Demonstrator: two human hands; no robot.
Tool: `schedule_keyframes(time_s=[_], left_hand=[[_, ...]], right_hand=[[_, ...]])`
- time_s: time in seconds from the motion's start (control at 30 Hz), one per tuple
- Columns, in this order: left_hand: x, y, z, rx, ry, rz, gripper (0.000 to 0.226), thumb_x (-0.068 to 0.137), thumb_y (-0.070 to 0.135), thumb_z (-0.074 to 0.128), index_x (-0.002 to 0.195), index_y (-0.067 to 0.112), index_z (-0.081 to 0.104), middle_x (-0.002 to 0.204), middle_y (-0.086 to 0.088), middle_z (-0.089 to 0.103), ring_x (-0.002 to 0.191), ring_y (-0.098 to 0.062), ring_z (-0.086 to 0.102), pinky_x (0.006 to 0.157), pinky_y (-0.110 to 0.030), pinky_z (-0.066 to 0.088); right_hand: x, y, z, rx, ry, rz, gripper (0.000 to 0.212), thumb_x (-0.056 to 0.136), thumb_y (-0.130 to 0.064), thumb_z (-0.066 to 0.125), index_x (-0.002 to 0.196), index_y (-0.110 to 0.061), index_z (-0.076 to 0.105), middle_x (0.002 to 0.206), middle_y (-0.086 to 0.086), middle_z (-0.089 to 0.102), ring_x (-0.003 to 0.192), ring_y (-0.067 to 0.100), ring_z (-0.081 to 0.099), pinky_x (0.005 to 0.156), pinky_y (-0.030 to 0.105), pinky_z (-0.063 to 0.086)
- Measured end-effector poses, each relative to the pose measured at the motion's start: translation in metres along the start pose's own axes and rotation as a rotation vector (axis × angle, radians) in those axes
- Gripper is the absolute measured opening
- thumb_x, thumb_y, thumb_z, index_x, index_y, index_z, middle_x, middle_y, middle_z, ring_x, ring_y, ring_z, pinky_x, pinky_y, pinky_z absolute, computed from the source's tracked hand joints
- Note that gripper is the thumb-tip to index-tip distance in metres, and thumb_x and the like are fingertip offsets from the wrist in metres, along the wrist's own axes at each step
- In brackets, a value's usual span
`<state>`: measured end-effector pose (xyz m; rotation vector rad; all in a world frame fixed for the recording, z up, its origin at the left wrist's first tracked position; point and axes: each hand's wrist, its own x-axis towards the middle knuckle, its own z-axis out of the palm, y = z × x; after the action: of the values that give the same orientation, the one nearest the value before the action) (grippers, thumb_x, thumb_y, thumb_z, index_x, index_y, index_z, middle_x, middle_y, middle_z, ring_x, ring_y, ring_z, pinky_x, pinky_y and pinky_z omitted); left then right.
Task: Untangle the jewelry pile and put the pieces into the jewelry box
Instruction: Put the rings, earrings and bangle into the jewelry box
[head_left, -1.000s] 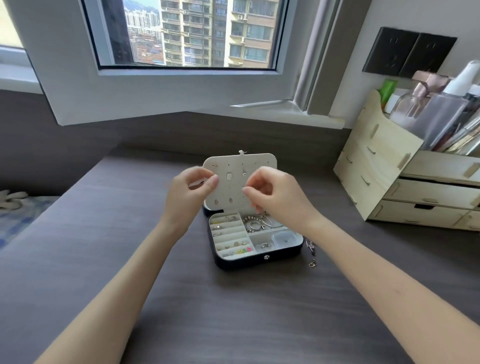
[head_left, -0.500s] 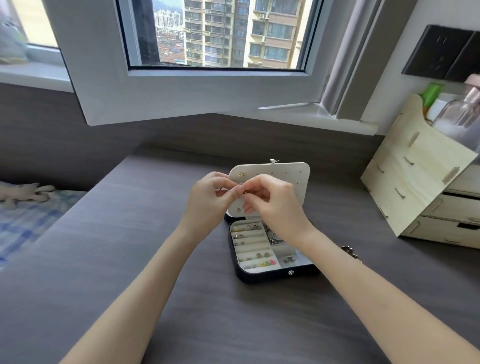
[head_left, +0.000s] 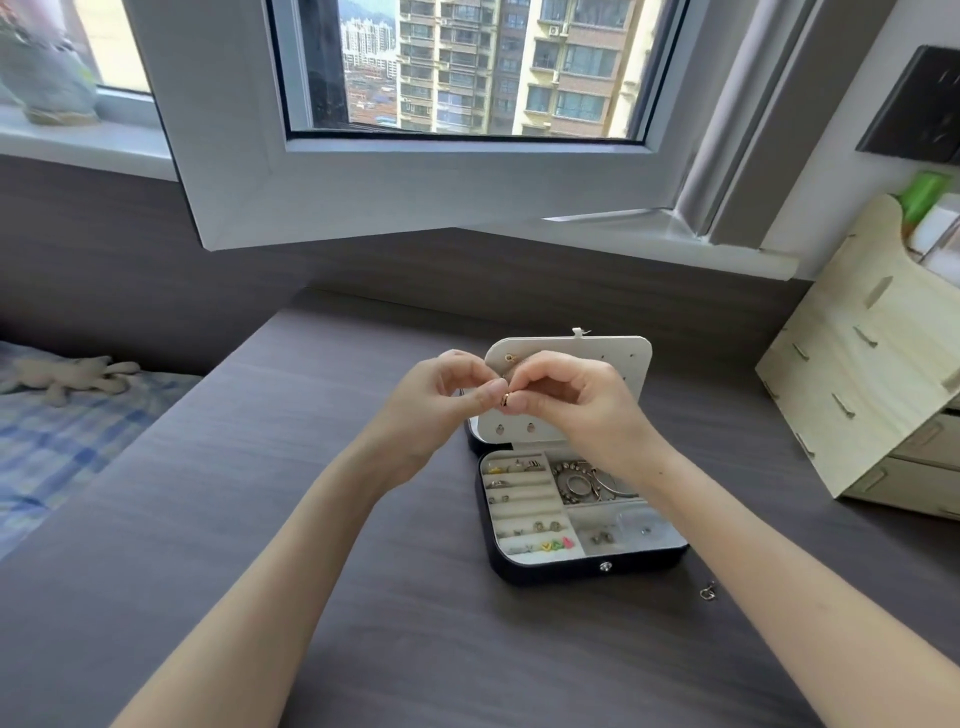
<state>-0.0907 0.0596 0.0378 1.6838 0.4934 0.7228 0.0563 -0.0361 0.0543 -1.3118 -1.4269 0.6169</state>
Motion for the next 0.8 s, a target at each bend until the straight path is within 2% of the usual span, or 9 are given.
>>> schedule_keyframes(time_s=[0.1,0.17,0.23,0.33,0.43,0.5,0.57,0.7,0.8], left_hand=[[0.001,0.000,0.001,0.004,0.006,-0.002,0.009,0.086,0.021,0.066,0.080,0.017,0.069,0.098,-0.002,0.056,0.090,-0.009,0.055,0.088,-0.029,0.043],[0.002,0.001,0.001,0.021,0.000,0.013,0.010,0.080,0.029,0.065,0.078,0.021,0.070,0.097,0.002,0.056,0.090,-0.007,0.055,0.087,-0.027,0.044],[0.002,0.000,0.001,0.020,0.005,0.019,0.010,0.079,0.030,0.065,0.076,0.023,0.071,0.098,0.001,0.056,0.091,-0.007,0.056,0.089,-0.027,0.045],[0.004,-0.002,0.000,-0.019,0.046,0.009,0.009,0.085,0.023,0.066,0.080,0.017,0.069,0.101,-0.010,0.059,0.091,-0.012,0.059,0.090,-0.035,0.048],[0.004,-0.001,0.001,-0.121,0.084,-0.023,0.012,0.090,0.018,0.063,0.082,0.010,0.067,0.090,-0.010,0.067,0.084,-0.017,0.062,0.087,-0.037,0.052],[0.004,-0.001,0.002,-0.235,0.117,-0.050,0.015,0.092,0.012,0.058,0.080,0.008,0.065,0.081,-0.002,0.070,0.081,-0.014,0.065,0.085,-0.033,0.055],[0.004,-0.002,0.000,-0.286,0.150,-0.060,0.016,0.092,0.012,0.056,0.079,0.008,0.064,0.076,0.004,0.070,0.080,-0.010,0.066,0.085,-0.029,0.055],[0.005,-0.008,-0.001,-0.342,0.227,-0.097,0.015,0.093,0.013,0.056,0.082,0.007,0.063,0.082,-0.004,0.068,0.081,-0.013,0.065,0.087,-0.029,0.055],[0.005,-0.011,0.000,-0.398,0.246,-0.126,0.014,0.093,0.013,0.056,0.085,0.004,0.062,0.086,-0.008,0.068,0.082,-0.016,0.066,0.083,-0.028,0.056]], right_hand=[[0.000,0.003,-0.002,-0.009,-0.036,-0.033,0.013,0.082,0.006,0.066,0.081,-0.007,0.064,0.084,0.001,0.065,0.081,0.007,0.063,0.077,0.020,0.049],[0.000,0.005,-0.004,-0.013,-0.054,-0.052,0.010,0.083,0.006,0.064,0.083,-0.005,0.063,0.088,0.010,0.064,0.085,0.011,0.061,0.079,0.024,0.051],[0.000,0.007,-0.006,-0.013,-0.080,-0.069,0.010,0.084,0.004,0.063,0.084,-0.006,0.063,0.096,0.016,0.063,0.089,0.017,0.060,0.083,0.029,0.052],[-0.001,0.008,-0.006,0.004,-0.128,-0.067,0.008,0.082,-0.003,0.064,0.083,-0.011,0.064,0.103,0.010,0.060,0.095,0.023,0.062,0.087,0.031,0.053],[-0.005,0.010,-0.006,-0.065,-0.010,-0.060,0.009,0.080,-0.005,0.071,0.080,-0.014,0.068,0.091,0.001,0.060,0.081,0.016,0.062,0.074,0.028,0.055],[-0.006,0.015,-0.005,-0.240,0.130,-0.093,0.008,0.079,-0.009,0.073,0.079,-0.016,0.071,0.080,-0.004,0.061,0.070,0.007,0.057,0.065,0.022,0.048],[-0.008,0.022,-0.003,-0.394,0.229,-0.117,0.002,0.079,-0.015,0.075,0.079,-0.017,0.073,0.073,-0.007,0.062,0.067,0.008,0.054,0.062,0.024,0.045],[-0.009,0.030,0.006,-0.545,0.312,-0.160,0.011,0.078,-0.030,0.070,0.078,-0.020,0.075,0.068,-0.010,0.061,0.065,0.009,0.054,0.058,0.026,0.043],[-0.006,0.031,0.010,-0.579,0.334,-0.168,0.014,0.078,-0.034,0.067,0.078,-0.023,0.075,0.066,-0.010,0.061,0.063,0.009,0.053,0.056,0.034,0.046]])
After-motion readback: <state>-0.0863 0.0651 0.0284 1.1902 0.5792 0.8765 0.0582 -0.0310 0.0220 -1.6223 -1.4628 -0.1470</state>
